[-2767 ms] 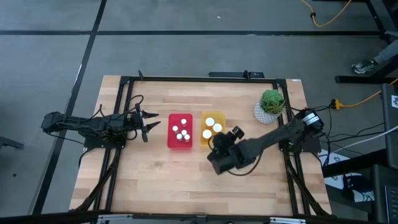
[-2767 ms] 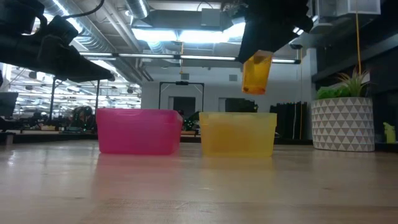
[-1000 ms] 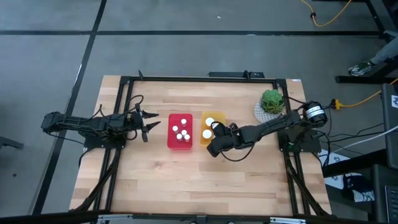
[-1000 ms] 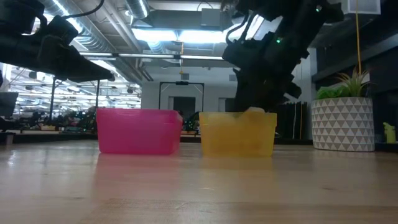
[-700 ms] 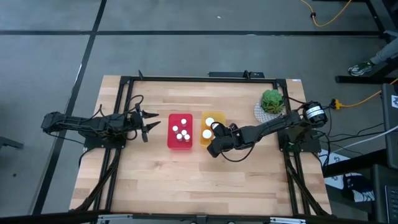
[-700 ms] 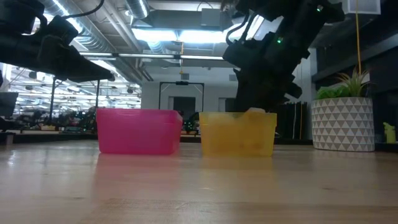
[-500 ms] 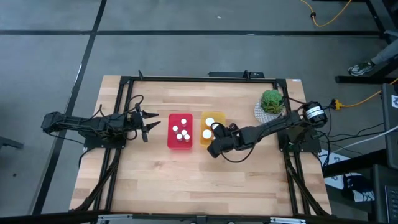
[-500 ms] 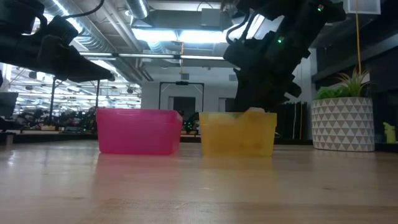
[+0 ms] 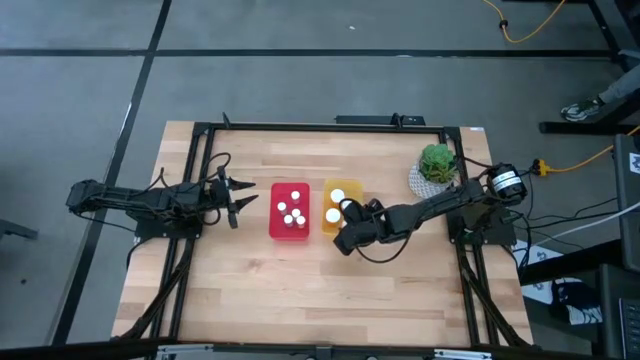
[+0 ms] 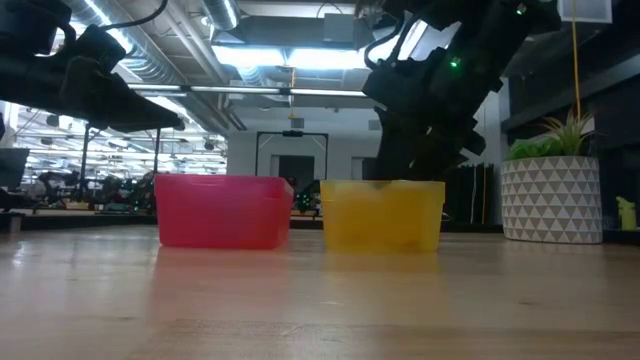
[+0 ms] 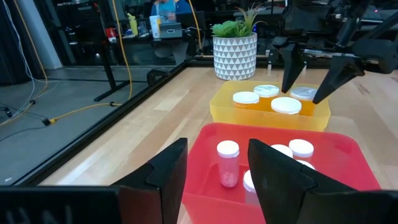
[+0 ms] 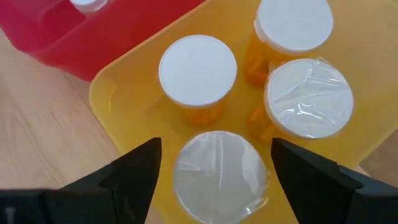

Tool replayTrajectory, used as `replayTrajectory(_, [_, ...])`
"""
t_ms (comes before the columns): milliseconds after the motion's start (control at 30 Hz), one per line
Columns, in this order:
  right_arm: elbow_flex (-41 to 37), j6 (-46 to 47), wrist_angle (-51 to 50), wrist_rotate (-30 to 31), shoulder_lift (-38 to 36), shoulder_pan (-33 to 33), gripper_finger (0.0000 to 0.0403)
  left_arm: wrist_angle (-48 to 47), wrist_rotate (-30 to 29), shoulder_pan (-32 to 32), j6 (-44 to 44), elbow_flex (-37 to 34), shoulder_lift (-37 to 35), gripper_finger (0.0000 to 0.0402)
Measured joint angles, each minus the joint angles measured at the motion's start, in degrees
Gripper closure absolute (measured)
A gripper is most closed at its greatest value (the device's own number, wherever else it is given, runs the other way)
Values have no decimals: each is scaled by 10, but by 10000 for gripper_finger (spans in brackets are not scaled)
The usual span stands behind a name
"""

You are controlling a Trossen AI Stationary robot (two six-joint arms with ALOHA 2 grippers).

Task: Pick and place medicine bottles into bin by pill shape (circle, oval)
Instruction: Return to Home Position

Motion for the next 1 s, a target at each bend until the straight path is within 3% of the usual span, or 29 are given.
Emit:
replayTrajectory(200, [0,-2,10,-1,-5,-2,96,0,0,0,0,0,0,240])
replayTrajectory(567, [1,-84,49,6,-96,21,95,0,0,0,0,0,0,239])
replayTrajectory(833, [0,-292,115,-15,-123,6,95,0,0,0,0,0,0,239])
replayTrajectory(1000, [0,-430,180,-91,-120,-27,95,0,0,0,0,0,0,240])
